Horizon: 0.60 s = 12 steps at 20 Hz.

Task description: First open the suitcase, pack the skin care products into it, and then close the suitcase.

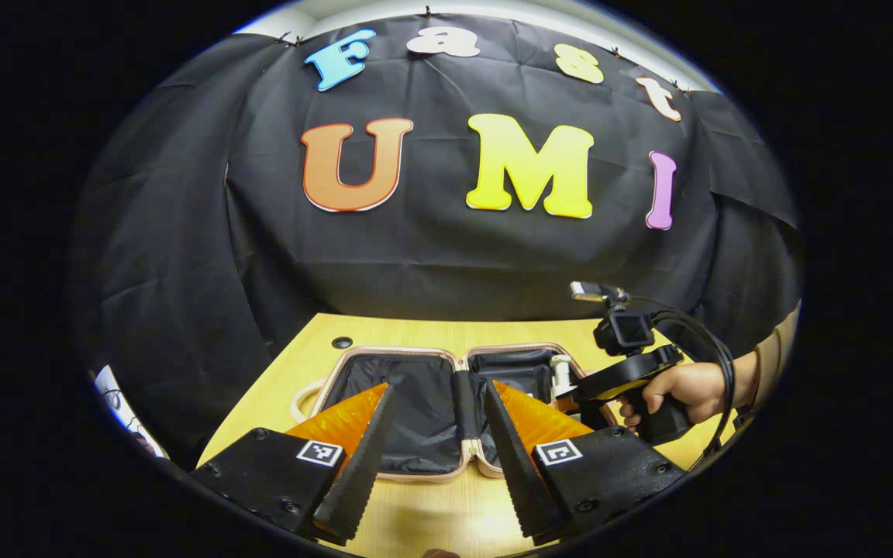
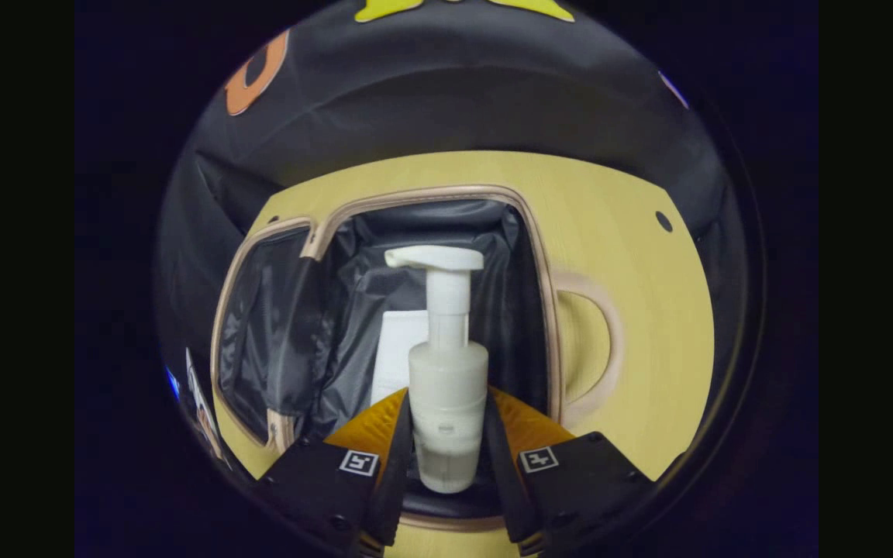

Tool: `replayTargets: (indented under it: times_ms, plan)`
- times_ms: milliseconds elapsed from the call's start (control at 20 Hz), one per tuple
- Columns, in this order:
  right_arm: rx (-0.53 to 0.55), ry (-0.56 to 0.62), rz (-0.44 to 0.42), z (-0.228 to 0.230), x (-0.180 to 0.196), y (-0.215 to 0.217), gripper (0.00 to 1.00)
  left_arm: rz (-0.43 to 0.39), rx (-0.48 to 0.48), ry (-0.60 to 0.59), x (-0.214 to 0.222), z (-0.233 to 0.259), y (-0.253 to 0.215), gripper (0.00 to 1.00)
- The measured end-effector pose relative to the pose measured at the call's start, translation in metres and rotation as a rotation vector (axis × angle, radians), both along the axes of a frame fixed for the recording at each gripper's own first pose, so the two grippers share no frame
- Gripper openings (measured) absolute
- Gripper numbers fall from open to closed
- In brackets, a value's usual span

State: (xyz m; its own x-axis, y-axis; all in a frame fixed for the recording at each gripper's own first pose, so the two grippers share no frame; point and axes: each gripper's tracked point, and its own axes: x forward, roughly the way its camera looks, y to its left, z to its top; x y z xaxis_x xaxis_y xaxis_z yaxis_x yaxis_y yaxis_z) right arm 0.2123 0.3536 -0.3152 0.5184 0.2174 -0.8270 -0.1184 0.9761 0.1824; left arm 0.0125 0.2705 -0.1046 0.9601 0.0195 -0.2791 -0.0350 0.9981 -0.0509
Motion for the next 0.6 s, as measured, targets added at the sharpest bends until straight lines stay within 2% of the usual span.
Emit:
replayTargets:
  times_ms: [100,350,600]
  plan:
    - [-0.011,0.026,-0.026,-0.011,0.005,-0.001,0.48,0.003,-0.005,-0.017,-0.004,0.000,0.008,0.78]
    - [-0.059,0.067,-0.025,-0.031,0.005,-0.001,0.49,0.047,-0.028,-0.010,-0.008,-0.007,0.028,0.87]
    - [-0.078,0.055,-0.022,-0.031,0.006,0.000,0.49,0.111,-0.077,0.030,-0.008,-0.030,0.063,0.89]
